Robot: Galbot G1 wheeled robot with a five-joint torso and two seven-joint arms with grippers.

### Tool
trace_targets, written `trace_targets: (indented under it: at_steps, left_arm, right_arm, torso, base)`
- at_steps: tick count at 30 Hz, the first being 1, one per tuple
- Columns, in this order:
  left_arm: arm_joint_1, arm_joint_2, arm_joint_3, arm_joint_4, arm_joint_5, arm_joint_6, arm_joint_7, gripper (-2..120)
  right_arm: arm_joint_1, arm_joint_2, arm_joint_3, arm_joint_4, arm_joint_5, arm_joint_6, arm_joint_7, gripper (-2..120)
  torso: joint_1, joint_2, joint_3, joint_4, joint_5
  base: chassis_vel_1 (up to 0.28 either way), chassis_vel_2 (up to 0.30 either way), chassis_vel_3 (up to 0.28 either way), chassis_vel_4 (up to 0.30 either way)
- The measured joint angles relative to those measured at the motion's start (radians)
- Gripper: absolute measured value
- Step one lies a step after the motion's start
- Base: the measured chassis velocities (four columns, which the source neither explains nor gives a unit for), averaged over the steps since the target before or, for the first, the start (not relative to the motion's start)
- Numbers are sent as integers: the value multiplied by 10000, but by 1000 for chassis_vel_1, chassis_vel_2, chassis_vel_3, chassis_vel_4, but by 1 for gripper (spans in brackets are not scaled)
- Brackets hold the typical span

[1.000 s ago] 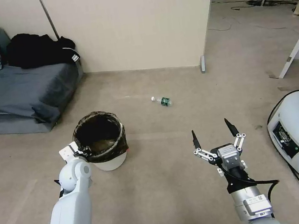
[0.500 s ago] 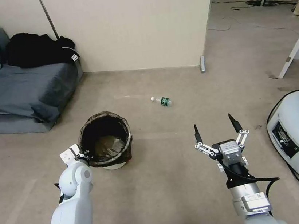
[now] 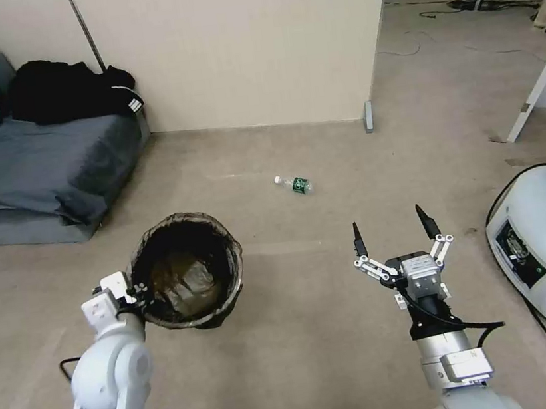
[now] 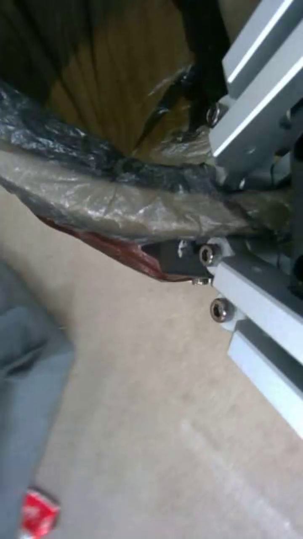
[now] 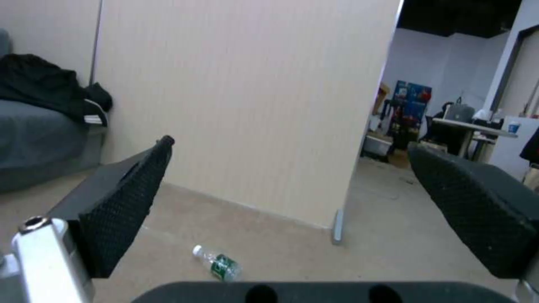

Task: Pick up the trash bin, then pick up the garbage from the floor and place it into the trash bin.

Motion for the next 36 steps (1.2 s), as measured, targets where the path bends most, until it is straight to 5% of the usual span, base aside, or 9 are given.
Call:
trace_targets:
  at_steps: [13,26,36]
  left_arm:
    - [1290,-796,491,-1516,1510,-416,272,0]
    - [1949,-1193,531,-1730,1857,-971,275,0]
    - [1878,-1222,632,-1723,2007,-1018,311,0]
  right_arm:
    - [59,1,155,-36,221,121,-495,100]
    - [121,1,197,-130,301,201,-873,100]
    - [143,0,207,-163,300,227,-933,100]
  torso:
    - [0,0,-1,-3,0]
    - [-1,0,-2,0,0]
    - [0,0,0,-3,-3]
  base:
    - [0,0,0,0]
    - [-12,15,15,-14]
    - [-195,188,192,-193]
